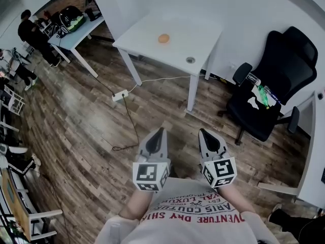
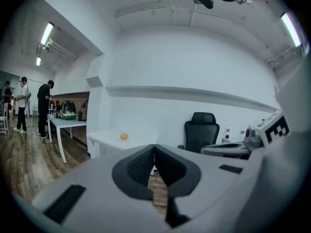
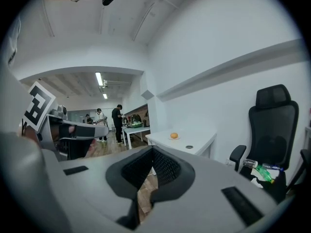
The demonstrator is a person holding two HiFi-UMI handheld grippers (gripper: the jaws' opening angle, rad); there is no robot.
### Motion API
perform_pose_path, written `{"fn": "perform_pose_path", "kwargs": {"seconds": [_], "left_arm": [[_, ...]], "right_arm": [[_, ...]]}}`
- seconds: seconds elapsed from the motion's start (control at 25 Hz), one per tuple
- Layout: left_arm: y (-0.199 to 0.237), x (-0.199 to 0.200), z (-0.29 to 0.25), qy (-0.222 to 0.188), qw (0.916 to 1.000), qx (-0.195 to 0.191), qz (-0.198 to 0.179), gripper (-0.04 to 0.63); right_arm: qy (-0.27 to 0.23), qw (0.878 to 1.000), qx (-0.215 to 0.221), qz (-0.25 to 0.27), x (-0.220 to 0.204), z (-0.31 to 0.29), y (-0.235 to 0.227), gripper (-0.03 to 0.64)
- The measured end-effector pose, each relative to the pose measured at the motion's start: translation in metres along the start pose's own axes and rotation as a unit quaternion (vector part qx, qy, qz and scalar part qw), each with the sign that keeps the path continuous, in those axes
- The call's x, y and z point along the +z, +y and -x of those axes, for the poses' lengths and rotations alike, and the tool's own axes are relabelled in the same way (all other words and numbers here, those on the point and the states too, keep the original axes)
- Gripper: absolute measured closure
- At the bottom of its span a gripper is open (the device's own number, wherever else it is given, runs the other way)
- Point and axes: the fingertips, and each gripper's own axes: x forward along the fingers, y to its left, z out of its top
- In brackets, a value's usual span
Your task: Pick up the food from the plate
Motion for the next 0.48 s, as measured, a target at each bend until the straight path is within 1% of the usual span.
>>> {"fn": "perform_pose_path", "kwargs": {"seconds": [0.24,0.48], "left_arm": [[0.045,0.012,-0.041,0.000,0.9999,-0.001,0.012,0.588],[0.117,0.028,-0.096,0.006,0.9996,-0.005,0.028,0.588]], "right_arm": [[0.017,1.000,-0.020,-0.016,0.006,-0.057,-0.018,0.606],[0.021,0.999,-0.026,-0.012,0.026,-0.141,-0.014,0.606]]}}
